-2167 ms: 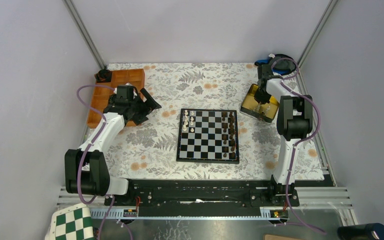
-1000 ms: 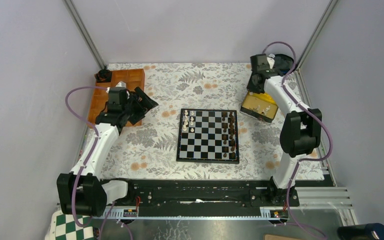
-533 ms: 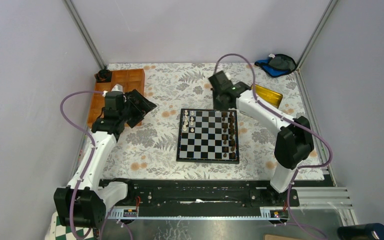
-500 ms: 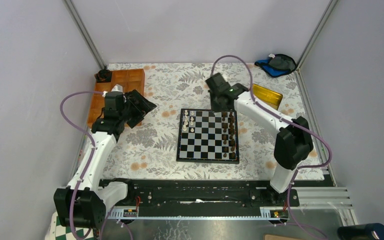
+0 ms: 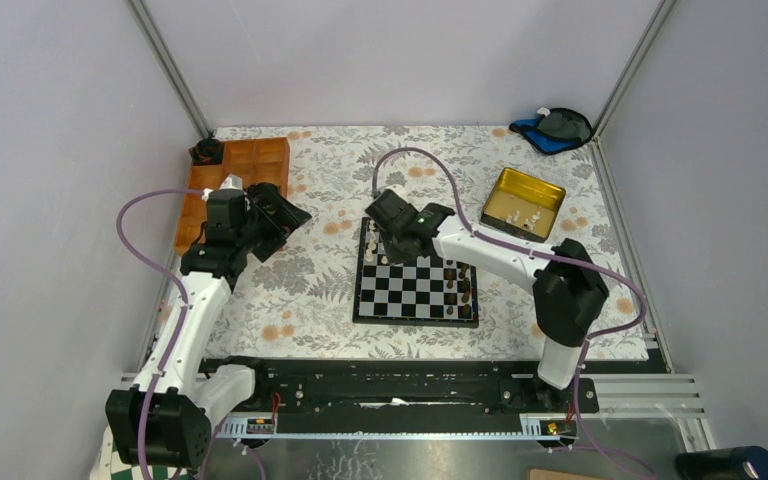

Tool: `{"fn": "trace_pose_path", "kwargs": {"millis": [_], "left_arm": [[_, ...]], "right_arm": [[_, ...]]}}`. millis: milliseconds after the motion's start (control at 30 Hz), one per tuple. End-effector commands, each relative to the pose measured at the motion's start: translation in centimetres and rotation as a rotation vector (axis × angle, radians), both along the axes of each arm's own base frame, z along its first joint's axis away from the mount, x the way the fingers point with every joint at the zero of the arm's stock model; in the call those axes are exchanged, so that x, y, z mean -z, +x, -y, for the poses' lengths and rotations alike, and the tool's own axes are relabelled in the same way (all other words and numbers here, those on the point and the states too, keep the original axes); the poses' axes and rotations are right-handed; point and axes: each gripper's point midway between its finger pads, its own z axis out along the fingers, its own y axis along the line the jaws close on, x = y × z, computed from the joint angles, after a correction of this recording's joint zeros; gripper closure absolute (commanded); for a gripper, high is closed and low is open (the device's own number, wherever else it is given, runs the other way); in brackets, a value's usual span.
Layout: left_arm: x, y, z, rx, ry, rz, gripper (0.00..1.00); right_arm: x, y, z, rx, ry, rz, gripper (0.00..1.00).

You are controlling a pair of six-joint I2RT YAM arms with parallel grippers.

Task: Set up the chess pieces on the board
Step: Place the chess piece on the chessboard.

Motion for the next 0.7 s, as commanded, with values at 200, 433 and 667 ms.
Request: {"fn": "trace_pose_path", "kwargs": {"millis": [200,433,667], "left_arm": [[0.0,-0.1,-0.6,-0.026,0.011,0.004,0.02],[0.1,0.1,-0.7,-0.023,0.026,0.004,0.02],[0.2,0.4,-0.8,-0.019,0.036,0.002,0.02]], "right_arm": [[2.5,0.1,-3.4,-0.044,0.007,0.014,1.0],[3.6,0.6,-4.2,-0.062,0.009,0.016,1.0],[4.7,1.1,-5.0,-0.072,0.004,0.012,1.0]]}}
